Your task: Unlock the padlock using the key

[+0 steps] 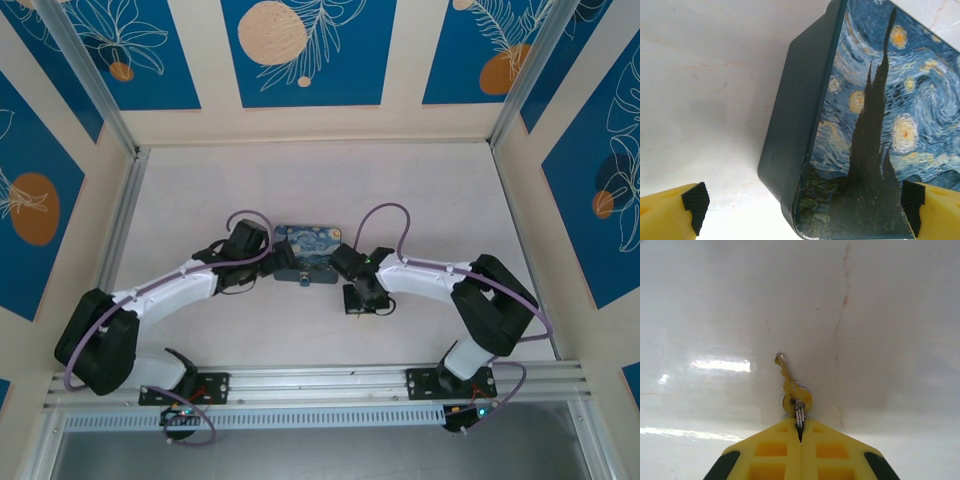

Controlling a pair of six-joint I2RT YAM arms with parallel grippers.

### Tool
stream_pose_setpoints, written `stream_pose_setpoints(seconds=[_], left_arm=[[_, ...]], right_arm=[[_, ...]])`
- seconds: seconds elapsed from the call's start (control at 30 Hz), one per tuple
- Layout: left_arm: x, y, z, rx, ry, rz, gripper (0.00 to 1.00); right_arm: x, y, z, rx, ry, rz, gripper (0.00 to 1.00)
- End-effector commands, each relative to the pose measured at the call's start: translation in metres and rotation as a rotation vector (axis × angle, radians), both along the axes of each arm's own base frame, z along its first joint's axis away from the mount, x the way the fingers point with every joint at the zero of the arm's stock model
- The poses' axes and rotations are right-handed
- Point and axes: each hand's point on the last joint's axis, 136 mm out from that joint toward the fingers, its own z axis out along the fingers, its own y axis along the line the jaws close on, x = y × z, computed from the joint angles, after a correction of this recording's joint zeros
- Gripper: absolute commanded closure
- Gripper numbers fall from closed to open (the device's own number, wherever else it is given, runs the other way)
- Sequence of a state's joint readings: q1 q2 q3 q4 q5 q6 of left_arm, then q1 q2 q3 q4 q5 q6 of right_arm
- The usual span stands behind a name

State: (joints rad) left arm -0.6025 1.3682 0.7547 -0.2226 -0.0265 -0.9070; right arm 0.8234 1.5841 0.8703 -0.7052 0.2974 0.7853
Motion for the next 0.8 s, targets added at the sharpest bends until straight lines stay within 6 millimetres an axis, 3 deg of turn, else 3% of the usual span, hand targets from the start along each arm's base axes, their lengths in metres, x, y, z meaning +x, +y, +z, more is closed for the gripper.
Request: stream_pose_setpoints(seconds=[0.0,0.43,0.77], left_arm=[[0.004,-0.008,-0.004,-0.025,-0.010,-0.027,0.00],[0.004,-0.033,-0.007,-0.111,0.002,-0.047,0.00],[0.000,-0.044,-0.001,-0.142,-0.003,-0.041,0.00]], right_arm=[[-0.005,-0.017,0.000,-0.034,-0.003,-0.025,1.00],[0.001,-0.015,0.035,0.205,-0.037,-0.117,1.00],[0.003,-0.014,0.041,0.289,-0.027,-0.144,1.00]])
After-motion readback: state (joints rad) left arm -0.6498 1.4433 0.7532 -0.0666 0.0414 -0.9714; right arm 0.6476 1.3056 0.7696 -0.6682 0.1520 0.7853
